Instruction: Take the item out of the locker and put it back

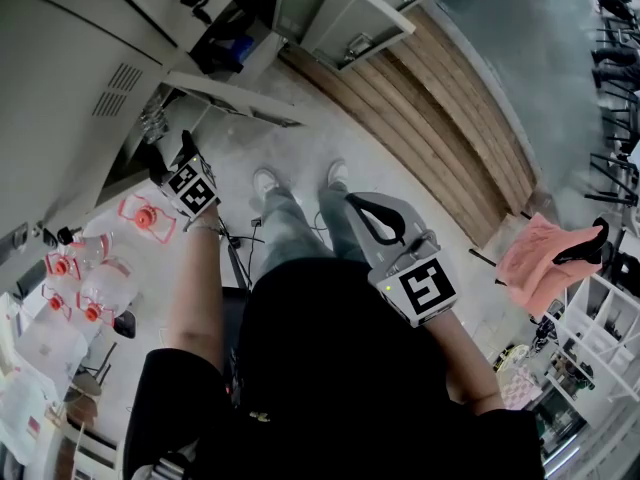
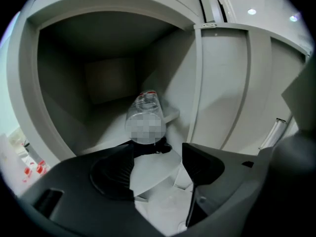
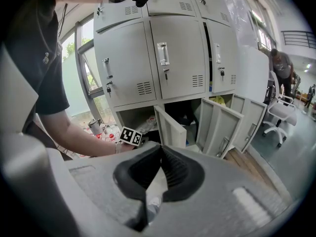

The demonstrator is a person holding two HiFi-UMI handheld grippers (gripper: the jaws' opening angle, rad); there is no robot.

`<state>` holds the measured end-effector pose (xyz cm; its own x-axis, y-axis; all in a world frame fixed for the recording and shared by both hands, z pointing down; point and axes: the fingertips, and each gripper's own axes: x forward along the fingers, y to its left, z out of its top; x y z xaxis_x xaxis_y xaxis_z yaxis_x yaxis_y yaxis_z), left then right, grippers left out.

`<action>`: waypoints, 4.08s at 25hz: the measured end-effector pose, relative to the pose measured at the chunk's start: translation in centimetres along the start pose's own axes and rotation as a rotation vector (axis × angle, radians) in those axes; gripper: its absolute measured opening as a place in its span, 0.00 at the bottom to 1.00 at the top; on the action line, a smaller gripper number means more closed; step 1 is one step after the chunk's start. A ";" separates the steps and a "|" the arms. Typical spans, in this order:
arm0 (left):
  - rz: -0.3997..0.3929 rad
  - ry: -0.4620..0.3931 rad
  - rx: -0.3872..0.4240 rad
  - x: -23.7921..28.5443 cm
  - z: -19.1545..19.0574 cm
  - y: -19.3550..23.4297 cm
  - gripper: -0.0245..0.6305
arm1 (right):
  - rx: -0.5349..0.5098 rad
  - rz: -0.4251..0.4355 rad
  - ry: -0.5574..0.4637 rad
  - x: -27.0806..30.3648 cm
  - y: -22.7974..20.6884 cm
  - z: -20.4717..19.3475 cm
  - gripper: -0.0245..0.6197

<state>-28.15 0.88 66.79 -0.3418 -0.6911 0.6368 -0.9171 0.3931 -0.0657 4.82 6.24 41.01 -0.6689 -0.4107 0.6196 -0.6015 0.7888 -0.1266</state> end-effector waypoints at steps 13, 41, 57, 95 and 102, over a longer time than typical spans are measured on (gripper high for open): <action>-0.053 -0.030 0.030 1.8 1.8 -0.9 0.43 | 0.005 -0.015 -0.003 -0.5 0.0 -0.3 0.03; -0.072 0.009 0.049 2.9 5.2 -1.0 0.43 | -0.005 0.026 -0.032 0.7 -0.5 1.4 0.04; -0.098 -0.043 0.062 -5.5 6.4 -2.2 0.43 | -0.051 0.144 -0.146 1.0 -1.6 4.3 0.03; -0.572 -0.365 -0.003 -32.3 20.0 -15.9 0.06 | -0.094 0.292 -0.332 -2.6 -4.2 9.3 0.03; -0.664 -0.359 -0.083 -33.5 20.8 -16.9 0.06 | -0.089 0.304 -0.378 -4.7 -4.7 11.1 0.03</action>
<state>-5.48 4.75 30.55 0.2177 -0.9480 0.2322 -0.9402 -0.1398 0.3107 5.92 -0.61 30.15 -0.9301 -0.2798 0.2379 -0.3255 0.9281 -0.1809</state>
